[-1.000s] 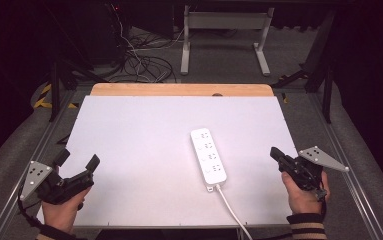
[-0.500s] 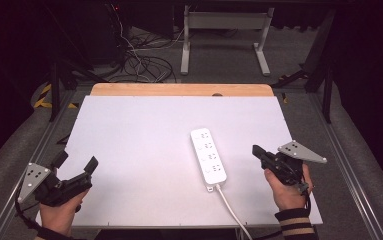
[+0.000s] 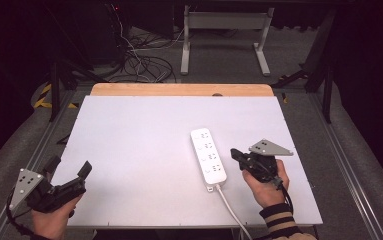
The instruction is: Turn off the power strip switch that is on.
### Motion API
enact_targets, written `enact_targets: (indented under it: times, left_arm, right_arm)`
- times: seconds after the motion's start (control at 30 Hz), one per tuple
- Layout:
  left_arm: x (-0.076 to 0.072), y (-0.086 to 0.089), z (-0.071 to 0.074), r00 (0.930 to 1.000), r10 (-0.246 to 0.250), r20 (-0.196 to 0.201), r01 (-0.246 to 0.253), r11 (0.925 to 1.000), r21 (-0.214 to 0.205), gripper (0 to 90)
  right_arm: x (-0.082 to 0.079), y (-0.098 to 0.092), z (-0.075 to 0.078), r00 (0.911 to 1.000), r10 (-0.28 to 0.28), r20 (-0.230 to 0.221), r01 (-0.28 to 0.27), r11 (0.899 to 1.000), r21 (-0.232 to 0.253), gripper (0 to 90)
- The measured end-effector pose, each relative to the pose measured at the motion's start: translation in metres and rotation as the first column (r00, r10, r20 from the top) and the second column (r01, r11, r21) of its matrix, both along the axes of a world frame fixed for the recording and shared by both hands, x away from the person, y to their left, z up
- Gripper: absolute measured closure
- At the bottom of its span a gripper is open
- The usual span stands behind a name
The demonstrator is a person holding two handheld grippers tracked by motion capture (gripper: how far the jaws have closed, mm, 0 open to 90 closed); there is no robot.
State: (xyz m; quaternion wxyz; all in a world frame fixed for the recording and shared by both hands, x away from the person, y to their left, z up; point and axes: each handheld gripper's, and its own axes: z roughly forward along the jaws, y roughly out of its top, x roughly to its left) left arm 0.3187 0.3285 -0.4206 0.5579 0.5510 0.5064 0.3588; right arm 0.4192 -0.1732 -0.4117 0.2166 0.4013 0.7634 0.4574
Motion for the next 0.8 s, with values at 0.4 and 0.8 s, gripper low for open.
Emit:
enact_targets:
  times: [0.4, 0.8]
  left_arm:
    - [-0.011, 0.01, -0.001, 0.9996, 0.03, -0.001, -0.03, 0.9996, 0.003, 0.0]
    - [-0.019, 0.016, -0.002, 0.9987, 0.051, -0.006, -0.051, 0.9987, 0.006, 0.0]
  right_arm:
    - [0.011, 0.046, -0.027, 0.9927, 0.095, -0.075, -0.102, 0.99, -0.099, 90.0]
    - [0.017, 0.067, -0.049, 0.9821, 0.132, -0.135, -0.156, 0.97, -0.187, 90.0]
